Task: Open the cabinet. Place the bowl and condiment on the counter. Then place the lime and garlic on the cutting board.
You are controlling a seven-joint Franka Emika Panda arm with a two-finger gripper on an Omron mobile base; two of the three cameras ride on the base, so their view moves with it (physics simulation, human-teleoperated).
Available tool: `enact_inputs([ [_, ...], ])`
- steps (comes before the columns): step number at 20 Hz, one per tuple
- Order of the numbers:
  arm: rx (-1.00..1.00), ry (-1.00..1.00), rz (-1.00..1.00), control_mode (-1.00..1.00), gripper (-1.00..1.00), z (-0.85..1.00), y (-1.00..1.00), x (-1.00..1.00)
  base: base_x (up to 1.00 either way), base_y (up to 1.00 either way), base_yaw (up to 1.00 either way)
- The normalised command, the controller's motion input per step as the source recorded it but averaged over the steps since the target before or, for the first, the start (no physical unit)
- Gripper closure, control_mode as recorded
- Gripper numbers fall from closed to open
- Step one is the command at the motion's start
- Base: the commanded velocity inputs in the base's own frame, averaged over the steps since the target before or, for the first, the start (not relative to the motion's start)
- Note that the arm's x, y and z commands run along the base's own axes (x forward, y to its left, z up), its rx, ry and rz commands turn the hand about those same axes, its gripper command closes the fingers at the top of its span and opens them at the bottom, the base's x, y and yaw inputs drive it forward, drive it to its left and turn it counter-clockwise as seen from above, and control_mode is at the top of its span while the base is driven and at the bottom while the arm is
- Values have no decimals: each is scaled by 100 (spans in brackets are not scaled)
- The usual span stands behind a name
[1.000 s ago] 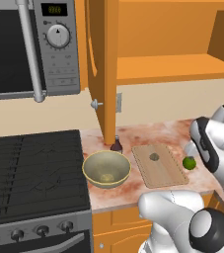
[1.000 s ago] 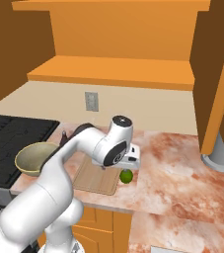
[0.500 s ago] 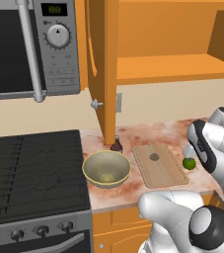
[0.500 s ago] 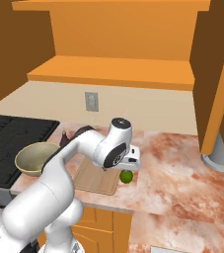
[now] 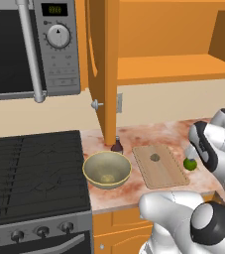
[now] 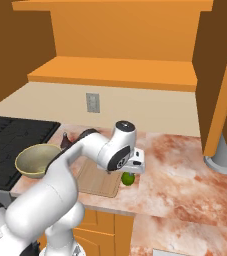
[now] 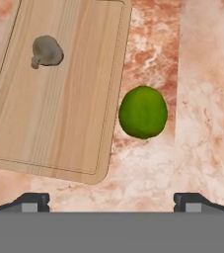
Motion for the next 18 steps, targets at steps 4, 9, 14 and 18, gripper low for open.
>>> enact_inputs([
  [4, -2, 0, 0, -100, -100, -7, 0, 8, 0, 0, 0],
  [9, -2, 0, 0, -100, -100, -7, 0, 12, 0, 0, 0],
  [14, -1, 0, 0, -100, -100, -4, -1, 12, 0, 0, 0],
  [18, 0, 1, 0, -100, -100, -4, 0, 14, 0, 0, 0],
])
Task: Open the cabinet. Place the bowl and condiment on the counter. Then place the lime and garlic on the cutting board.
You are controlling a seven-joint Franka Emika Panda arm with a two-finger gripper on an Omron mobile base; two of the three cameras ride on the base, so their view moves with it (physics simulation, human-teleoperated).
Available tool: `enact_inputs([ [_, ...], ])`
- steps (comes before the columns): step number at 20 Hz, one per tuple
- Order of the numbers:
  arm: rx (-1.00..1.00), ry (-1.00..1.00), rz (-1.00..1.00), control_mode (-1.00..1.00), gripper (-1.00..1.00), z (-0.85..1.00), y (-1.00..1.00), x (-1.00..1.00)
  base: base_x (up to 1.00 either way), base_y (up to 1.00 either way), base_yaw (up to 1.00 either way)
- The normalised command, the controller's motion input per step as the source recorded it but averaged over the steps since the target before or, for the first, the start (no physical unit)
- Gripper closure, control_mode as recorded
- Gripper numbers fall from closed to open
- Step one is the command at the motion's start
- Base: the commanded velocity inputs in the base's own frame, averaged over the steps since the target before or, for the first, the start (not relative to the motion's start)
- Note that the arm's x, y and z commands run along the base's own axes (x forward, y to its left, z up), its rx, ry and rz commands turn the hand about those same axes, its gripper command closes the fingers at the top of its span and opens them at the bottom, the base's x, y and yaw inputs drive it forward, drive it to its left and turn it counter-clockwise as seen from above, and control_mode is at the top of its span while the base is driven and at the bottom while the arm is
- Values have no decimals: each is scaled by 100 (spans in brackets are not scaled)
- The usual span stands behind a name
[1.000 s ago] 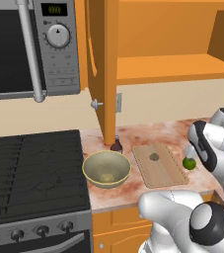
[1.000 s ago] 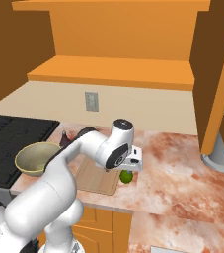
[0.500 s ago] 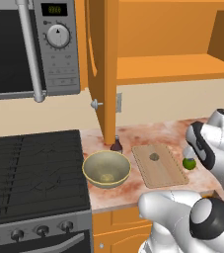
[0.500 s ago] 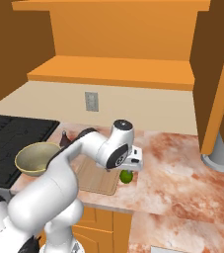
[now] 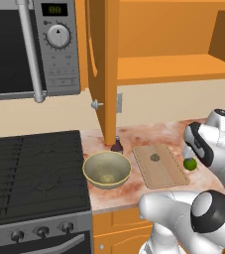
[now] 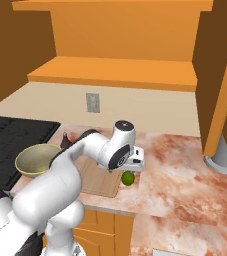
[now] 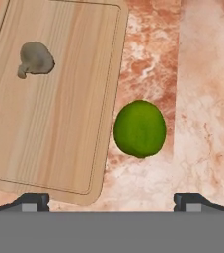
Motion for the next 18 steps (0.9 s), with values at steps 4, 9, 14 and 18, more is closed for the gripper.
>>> enact_inputs([
  [4, 0, 1, 0, -100, -100, -6, -4, 11, 0, 0, 0],
  [9, 0, 1, 0, -100, -100, -7, -8, 8, 0, 0, 0],
  [14, 0, 1, 0, -100, -100, -11, -5, 13, 0, 0, 0],
  [18, 0, 2, 0, -100, -100, -12, 0, 12, 0, 0, 0],
])
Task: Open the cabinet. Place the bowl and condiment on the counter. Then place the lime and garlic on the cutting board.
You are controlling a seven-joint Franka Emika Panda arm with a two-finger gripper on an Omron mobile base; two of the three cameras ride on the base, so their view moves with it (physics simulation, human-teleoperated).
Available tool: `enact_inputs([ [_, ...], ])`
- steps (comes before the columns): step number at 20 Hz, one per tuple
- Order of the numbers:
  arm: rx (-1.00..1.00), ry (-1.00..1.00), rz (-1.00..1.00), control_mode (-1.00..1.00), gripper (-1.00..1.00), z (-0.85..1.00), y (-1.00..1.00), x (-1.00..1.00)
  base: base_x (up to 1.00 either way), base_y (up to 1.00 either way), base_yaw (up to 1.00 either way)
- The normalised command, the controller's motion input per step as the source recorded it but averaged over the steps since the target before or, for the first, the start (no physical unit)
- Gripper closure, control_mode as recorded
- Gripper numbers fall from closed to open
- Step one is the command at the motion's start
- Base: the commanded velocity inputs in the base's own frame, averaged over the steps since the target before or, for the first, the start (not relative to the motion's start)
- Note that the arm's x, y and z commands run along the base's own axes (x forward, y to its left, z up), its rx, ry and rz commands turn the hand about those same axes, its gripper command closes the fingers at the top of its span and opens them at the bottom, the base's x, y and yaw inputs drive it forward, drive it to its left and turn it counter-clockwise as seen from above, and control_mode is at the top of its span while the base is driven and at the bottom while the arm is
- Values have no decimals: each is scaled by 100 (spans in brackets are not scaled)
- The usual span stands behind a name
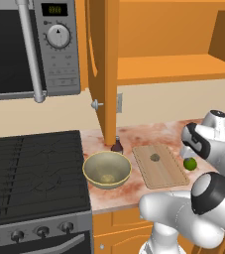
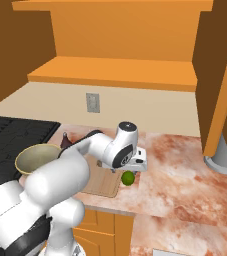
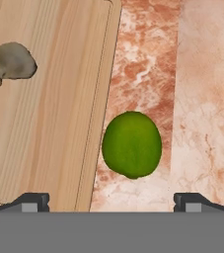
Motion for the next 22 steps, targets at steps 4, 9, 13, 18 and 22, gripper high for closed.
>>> enact_inputs([
  [4, 0, 3, 0, -100, -100, -9, 0, 10, 0, 0, 0],
  [9, 0, 1, 1, -100, -100, -15, -4, 4, 0, 0, 0],
  [13, 0, 1, 1, -100, -100, -18, -2, 5, 0, 0, 0],
  [18, 0, 2, 1, -100, -100, -12, -1, 7, 0, 0, 0],
  [22, 0, 4, 1, -100, -100, -8, 0, 10, 0, 0, 0],
])
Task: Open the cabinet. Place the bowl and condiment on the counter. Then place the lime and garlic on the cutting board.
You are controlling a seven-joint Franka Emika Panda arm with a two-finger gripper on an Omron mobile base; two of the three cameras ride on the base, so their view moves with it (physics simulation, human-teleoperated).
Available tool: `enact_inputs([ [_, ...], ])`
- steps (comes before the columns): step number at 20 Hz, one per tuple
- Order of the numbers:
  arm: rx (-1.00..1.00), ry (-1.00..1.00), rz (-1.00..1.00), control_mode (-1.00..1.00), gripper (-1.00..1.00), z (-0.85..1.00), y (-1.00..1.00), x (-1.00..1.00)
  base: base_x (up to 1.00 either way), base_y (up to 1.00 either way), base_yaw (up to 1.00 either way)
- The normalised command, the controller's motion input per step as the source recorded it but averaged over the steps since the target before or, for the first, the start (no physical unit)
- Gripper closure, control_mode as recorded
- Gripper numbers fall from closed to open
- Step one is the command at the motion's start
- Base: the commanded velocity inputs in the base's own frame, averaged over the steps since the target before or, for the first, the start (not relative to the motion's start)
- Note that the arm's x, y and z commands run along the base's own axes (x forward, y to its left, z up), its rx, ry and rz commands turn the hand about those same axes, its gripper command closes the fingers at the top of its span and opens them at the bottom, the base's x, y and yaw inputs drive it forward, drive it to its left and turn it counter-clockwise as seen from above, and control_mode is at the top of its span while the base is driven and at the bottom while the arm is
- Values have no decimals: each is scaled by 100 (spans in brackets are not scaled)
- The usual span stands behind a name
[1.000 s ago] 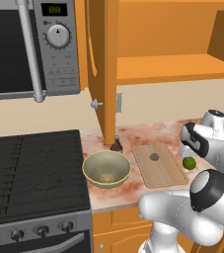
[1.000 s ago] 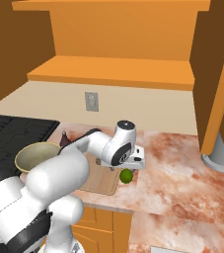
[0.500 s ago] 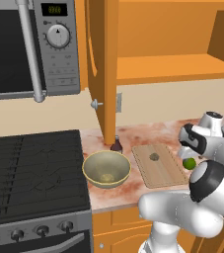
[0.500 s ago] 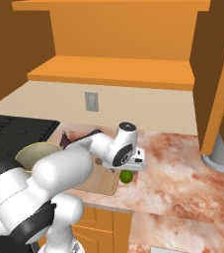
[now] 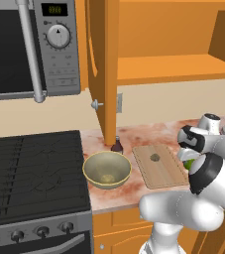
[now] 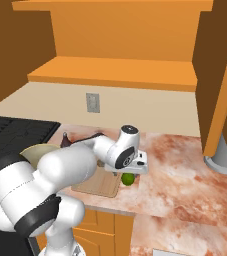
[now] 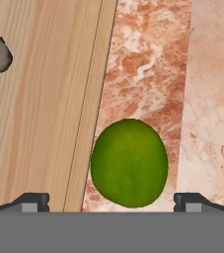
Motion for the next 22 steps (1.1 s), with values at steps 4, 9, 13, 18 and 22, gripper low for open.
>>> enact_inputs([
  [4, 0, 3, 1, -100, -100, -10, 0, 7, 0, 0, 0],
  [9, 0, 3, 1, -100, -100, -11, -4, 7, 0, 0, 0],
  [13, 0, 3, 1, -100, -100, -9, -4, 8, 0, 0, 0],
  [18, 0, 5, 2, -100, -100, -7, -4, 11, 0, 0, 0],
  [22, 0, 5, 2, -100, -100, -5, -5, 8, 0, 0, 0],
])
